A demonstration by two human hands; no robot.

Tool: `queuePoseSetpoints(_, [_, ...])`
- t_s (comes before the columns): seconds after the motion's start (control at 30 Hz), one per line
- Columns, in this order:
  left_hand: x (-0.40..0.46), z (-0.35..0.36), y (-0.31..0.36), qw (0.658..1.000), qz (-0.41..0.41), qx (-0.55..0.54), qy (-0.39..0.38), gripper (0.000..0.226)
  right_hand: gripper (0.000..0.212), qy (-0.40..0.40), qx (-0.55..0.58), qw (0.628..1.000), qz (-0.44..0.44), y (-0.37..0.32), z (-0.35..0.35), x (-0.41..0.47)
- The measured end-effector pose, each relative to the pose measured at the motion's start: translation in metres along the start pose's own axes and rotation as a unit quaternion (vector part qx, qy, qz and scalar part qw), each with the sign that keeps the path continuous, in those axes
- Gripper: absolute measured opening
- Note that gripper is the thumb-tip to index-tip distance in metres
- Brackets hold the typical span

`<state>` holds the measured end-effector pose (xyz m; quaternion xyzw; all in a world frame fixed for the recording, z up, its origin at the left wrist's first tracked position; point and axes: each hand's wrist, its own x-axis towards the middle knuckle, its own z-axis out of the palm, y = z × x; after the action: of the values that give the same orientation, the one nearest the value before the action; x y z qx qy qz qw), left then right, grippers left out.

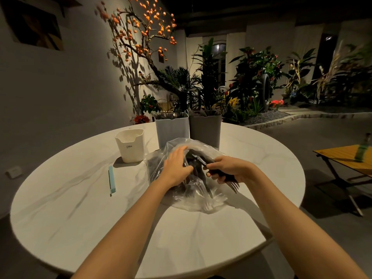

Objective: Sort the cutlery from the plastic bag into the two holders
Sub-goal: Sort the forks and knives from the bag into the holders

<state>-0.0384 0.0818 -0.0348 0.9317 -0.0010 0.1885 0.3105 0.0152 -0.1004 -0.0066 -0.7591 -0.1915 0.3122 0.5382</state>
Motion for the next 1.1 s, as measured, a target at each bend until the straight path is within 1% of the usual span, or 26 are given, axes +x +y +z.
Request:
queuePoseSetpoints(0.07, [0.001,-0.003,0.001,0.996,-0.023,-0.091,0.006,0.069,0.014,-0.040,0.043,0.998,-0.006,0.003,-0.004,-0.002])
queuePoseSetpoints(0.1, [0.002,-0.004,0.002,0.993,-0.028,-0.119,0.005,0.066,0.014,-0.055,0.062,0.997,-0.007,0.004,-0.006,-0.003])
queuePoseSetpoints(0.17, [0.003,-0.006,0.004,0.990,-0.030,-0.141,0.006,0.050,0.016,-0.078,0.090,0.993,-0.006,0.008,-0.008,-0.002])
queuePoseSetpoints(0.23, [0.006,-0.006,0.004,0.990,-0.040,-0.137,0.015,0.044,0.021,-0.093,0.101,0.991,-0.005,0.011,-0.009,0.000])
queuePoseSetpoints(0.33, [0.012,-0.004,0.000,0.990,-0.051,-0.126,0.026,0.046,0.024,-0.096,0.106,0.990,0.006,0.015,-0.009,0.006])
queuePoseSetpoints(0.47, [0.021,-0.003,-0.008,0.991,-0.045,-0.119,0.033,0.048,0.028,-0.103,0.051,0.993,0.016,0.015,-0.010,0.012])
queuePoseSetpoints(0.53, [0.023,-0.003,-0.010,0.989,-0.055,-0.130,0.038,0.047,0.030,-0.114,0.045,0.992,0.020,0.014,-0.011,0.013])
queuePoseSetpoints(0.63, [0.023,-0.003,-0.013,0.984,-0.082,-0.147,0.057,0.039,0.033,-0.130,0.029,0.991,0.014,0.014,-0.014,0.012])
queuePoseSetpoints(0.7, [0.023,-0.005,-0.018,0.982,-0.085,-0.154,0.075,0.034,0.033,-0.145,0.021,0.989,0.000,0.017,-0.016,0.010])
queuePoseSetpoints(0.8, [0.022,-0.007,-0.022,0.983,-0.082,-0.141,0.081,0.033,0.033,-0.157,0.019,0.987,-0.015,0.020,-0.018,0.008])
queuePoseSetpoints(0.97, [0.017,-0.007,-0.022,0.989,-0.052,-0.122,0.066,0.032,0.028,-0.142,0.019,0.989,-0.026,0.021,-0.018,0.007])
queuePoseSetpoints(1.1, [0.016,-0.011,-0.022,0.990,-0.031,-0.102,0.093,0.034,0.027,-0.143,-0.010,0.989,-0.042,0.023,-0.016,0.004])
